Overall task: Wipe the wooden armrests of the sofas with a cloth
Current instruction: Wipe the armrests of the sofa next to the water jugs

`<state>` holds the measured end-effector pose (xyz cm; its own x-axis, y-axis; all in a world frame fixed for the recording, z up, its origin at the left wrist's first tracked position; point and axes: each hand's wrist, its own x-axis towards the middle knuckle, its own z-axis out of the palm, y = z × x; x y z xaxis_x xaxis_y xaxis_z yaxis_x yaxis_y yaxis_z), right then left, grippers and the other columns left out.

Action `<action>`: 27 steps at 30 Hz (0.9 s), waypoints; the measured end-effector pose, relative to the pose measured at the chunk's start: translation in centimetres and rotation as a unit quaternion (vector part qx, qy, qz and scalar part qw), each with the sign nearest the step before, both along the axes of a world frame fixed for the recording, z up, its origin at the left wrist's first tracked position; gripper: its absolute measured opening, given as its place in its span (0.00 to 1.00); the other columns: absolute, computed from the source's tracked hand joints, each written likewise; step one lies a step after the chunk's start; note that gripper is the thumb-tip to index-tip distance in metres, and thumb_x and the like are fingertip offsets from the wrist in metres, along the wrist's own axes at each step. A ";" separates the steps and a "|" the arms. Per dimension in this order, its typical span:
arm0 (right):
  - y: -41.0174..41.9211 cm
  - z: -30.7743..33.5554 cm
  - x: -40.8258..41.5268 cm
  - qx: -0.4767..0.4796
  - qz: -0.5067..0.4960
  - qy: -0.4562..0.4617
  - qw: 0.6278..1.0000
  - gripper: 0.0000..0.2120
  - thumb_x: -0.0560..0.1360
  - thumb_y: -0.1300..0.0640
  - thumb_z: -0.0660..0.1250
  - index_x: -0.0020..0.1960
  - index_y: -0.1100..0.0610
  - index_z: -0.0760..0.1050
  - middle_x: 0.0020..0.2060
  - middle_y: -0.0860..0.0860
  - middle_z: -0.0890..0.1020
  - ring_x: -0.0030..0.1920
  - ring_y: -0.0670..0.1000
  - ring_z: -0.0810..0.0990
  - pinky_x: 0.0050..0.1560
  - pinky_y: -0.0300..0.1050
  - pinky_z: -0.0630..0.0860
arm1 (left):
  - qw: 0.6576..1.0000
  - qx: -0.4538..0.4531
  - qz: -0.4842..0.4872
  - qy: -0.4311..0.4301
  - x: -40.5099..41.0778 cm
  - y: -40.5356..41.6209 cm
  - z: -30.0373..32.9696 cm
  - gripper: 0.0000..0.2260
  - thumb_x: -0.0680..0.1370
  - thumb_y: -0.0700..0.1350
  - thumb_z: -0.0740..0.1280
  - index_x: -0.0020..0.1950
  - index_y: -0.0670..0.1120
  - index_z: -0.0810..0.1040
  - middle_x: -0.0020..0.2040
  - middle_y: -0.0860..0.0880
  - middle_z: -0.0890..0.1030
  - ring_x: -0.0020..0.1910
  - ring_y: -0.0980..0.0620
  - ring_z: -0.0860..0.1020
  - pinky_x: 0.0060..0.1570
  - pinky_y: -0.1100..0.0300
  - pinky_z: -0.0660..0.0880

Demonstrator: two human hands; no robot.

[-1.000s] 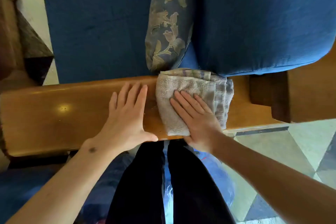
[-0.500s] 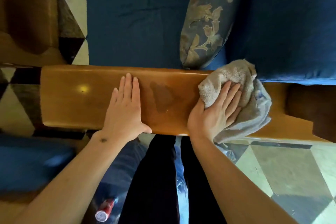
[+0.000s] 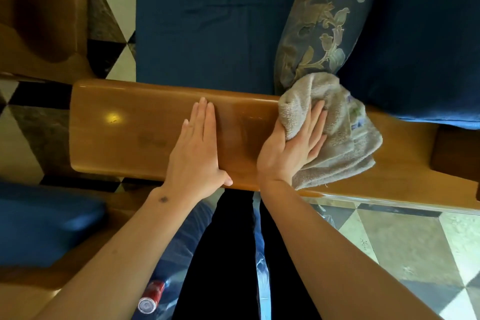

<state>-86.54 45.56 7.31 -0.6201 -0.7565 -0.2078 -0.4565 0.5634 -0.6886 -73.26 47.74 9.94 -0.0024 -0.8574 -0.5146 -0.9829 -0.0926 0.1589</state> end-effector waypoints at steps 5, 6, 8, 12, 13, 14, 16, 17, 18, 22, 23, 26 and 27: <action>1.2 -0.6 2.1 -0.011 0.146 0.071 0.987 0.34 0.78 0.43 0.54 0.82 0.51 0.61 0.82 0.49 0.62 0.83 0.50 0.54 0.82 0.50 0.40 | 0.999 -0.005 0.009 0.031 0.6 0.2 -0.6 0.71 0.59 0.65 0.82 0.82 0.47 0.35 0.85 0.45 0.42 0.83 0.47 0.43 0.77 0.52 0.44; 1.5 -0.9 2.0 -0.010 0.192 0.092 0.977 0.34 0.78 0.44 0.55 0.82 0.52 0.61 0.82 0.49 0.62 0.83 0.50 0.54 0.82 0.50 0.40 | 0.999 -0.010 0.014 0.041 0.7 0.4 -0.7 0.70 0.59 0.65 0.82 0.82 0.47 0.35 0.85 0.45 0.42 0.83 0.48 0.43 0.77 0.53 0.44; 2.1 -1.4 1.5 0.000 0.302 0.136 0.944 0.35 0.76 0.45 0.56 0.83 0.53 0.61 0.83 0.50 0.61 0.83 0.52 0.53 0.83 0.54 0.42 | 0.998 -0.021 0.040 0.047 0.9 1.1 -0.6 0.69 0.60 0.64 0.82 0.83 0.44 0.38 0.85 0.43 0.44 0.83 0.47 0.43 0.77 0.53 0.45; 2.7 -1.7 0.4 0.010 0.451 0.215 0.866 0.38 0.76 0.44 0.55 0.84 0.56 0.57 0.84 0.54 0.57 0.84 0.56 0.52 0.82 0.59 0.44 | 0.994 -0.068 0.077 0.034 0.8 3.5 -0.1 0.62 0.62 0.60 0.83 0.82 0.34 0.51 0.82 0.35 0.55 0.82 0.39 0.52 0.77 0.50 0.51; 2.8 -1.9 0.0 0.011 0.475 0.222 0.851 0.38 0.77 0.44 0.55 0.84 0.56 0.55 0.84 0.54 0.56 0.84 0.56 0.50 0.82 0.59 0.43 | 0.993 -0.070 0.086 0.040 0.7 4.0 -0.1 0.61 0.62 0.59 0.83 0.81 0.34 0.52 0.82 0.35 0.56 0.82 0.39 0.54 0.77 0.50 0.52; 3.0 -1.9 -0.5 0.009 0.501 0.232 0.834 0.38 0.78 0.43 0.56 0.84 0.56 0.54 0.84 0.54 0.55 0.84 0.56 0.49 0.82 0.59 0.42 | 0.992 -0.072 0.095 0.050 0.5 4.4 0.0 0.61 0.62 0.58 0.83 0.81 0.33 0.53 0.81 0.34 0.58 0.82 0.38 0.56 0.77 0.51 0.53; 3.4 -2.1 -1.5 0.004 0.547 0.248 0.800 0.40 0.78 0.42 0.61 0.84 0.56 0.52 0.84 0.54 0.53 0.84 0.56 0.49 0.82 0.59 0.41 | 0.990 -0.073 0.101 0.068 0.3 4.9 -0.2 0.59 0.63 0.55 0.84 0.81 0.32 0.54 0.80 0.34 0.60 0.81 0.38 0.59 0.77 0.50 0.56; 3.5 -2.1 -2.0 -0.002 0.565 0.252 0.785 0.41 0.78 0.42 0.63 0.84 0.56 0.53 0.84 0.54 0.54 0.84 0.57 0.49 0.82 0.59 0.41 | 0.989 -0.073 0.102 0.073 0.2 5.0 -0.2 0.58 0.63 0.54 0.84 0.81 0.32 0.55 0.80 0.34 0.61 0.81 0.38 0.59 0.77 0.50 0.57; 3.7 -2.1 -2.5 -0.011 0.583 0.254 0.771 0.41 0.78 0.41 0.63 0.84 0.56 0.53 0.84 0.54 0.54 0.84 0.57 0.50 0.82 0.59 0.42 | 0.989 -0.071 0.102 0.076 0.2 5.1 -0.2 0.57 0.64 0.54 0.84 0.80 0.32 0.55 0.80 0.34 0.62 0.80 0.38 0.60 0.77 0.49 0.58; 4.0 -2.1 -5.7 -0.051 0.676 0.249 0.692 0.40 0.76 0.42 0.63 0.84 0.54 0.57 0.84 0.54 0.56 0.84 0.57 0.51 0.83 0.59 0.42 | 0.990 -0.080 0.087 0.076 0.7 5.3 -0.4 0.52 0.69 0.52 0.81 0.80 0.32 0.56 0.79 0.34 0.62 0.80 0.37 0.60 0.77 0.48 0.60; 4.1 -2.2 -6.6 -0.057 0.696 0.238 0.675 0.39 0.76 0.42 0.62 0.84 0.53 0.58 0.84 0.53 0.57 0.84 0.56 0.52 0.83 0.60 0.43 | 0.991 -0.076 0.082 0.075 1.0 5.3 -0.5 0.52 0.68 0.53 0.81 0.80 0.32 0.56 0.80 0.34 0.62 0.80 0.37 0.60 0.77 0.48 0.60; 3.9 -2.2 -9.4 -0.074 0.733 0.212 0.642 0.36 0.79 0.42 0.64 0.83 0.52 0.59 0.83 0.51 0.58 0.84 0.55 0.52 0.83 0.60 0.47 | 0.994 -0.059 0.065 0.071 1.3 5.0 -0.4 0.54 0.67 0.58 0.81 0.81 0.34 0.57 0.80 0.36 0.62 0.81 0.40 0.58 0.77 0.51 0.57; 3.9 -2.3 -10.2 -0.076 0.741 0.206 0.634 0.36 0.79 0.42 0.65 0.83 0.51 0.59 0.83 0.50 0.58 0.84 0.54 0.52 0.83 0.59 0.47 | 0.994 -0.055 0.060 0.066 1.4 4.9 -0.4 0.53 0.67 0.59 0.80 0.80 0.35 0.58 0.80 0.36 0.62 0.81 0.40 0.58 0.77 0.52 0.56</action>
